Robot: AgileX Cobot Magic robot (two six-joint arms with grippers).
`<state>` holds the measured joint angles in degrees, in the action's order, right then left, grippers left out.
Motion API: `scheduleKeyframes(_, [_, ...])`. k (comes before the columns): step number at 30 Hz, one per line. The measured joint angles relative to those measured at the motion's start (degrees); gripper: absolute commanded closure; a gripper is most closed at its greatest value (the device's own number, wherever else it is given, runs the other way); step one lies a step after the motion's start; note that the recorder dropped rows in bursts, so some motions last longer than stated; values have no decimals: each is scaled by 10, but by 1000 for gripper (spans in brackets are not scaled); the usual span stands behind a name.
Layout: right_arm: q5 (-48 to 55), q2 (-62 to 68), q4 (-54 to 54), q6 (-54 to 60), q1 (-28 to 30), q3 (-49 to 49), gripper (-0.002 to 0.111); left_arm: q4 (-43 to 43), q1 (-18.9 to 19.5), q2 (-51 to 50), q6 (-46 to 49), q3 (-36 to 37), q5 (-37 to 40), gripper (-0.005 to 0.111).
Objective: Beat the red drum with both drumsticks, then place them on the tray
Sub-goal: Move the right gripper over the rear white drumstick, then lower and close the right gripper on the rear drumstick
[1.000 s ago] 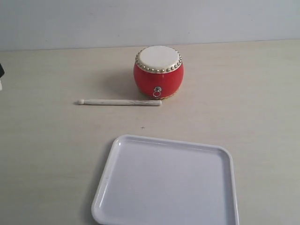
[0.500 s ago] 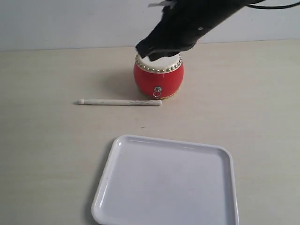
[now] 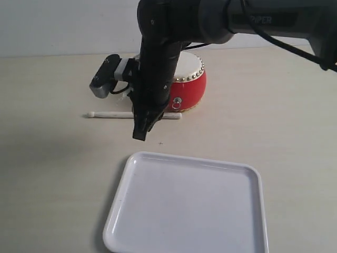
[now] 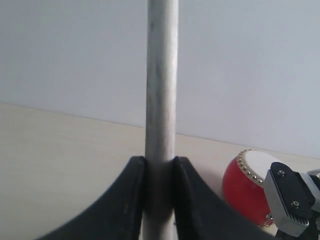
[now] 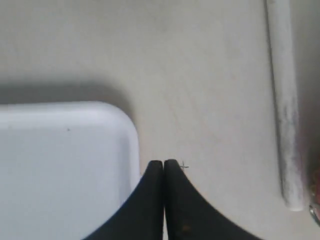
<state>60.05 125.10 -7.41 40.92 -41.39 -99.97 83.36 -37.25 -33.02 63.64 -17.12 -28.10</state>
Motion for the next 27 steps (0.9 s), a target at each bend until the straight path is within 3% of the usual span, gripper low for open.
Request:
scheduleKeyframes(7, [-58,10,84,19,0,-2,84,0,0,0,19,0,-4,107])
scheduleKeyframes(13, [-96,22,87,-43,0,-5,83,0,0,0,19,0,-4,107])
scheduleKeyframes(19, [-42,31,85,-61,0,-7,83,0,0,0,29,0,29,107])
scheduleKeyframes(27, [-33,41,113,8,0,-7,63,21,0,0,34,21,74,107])
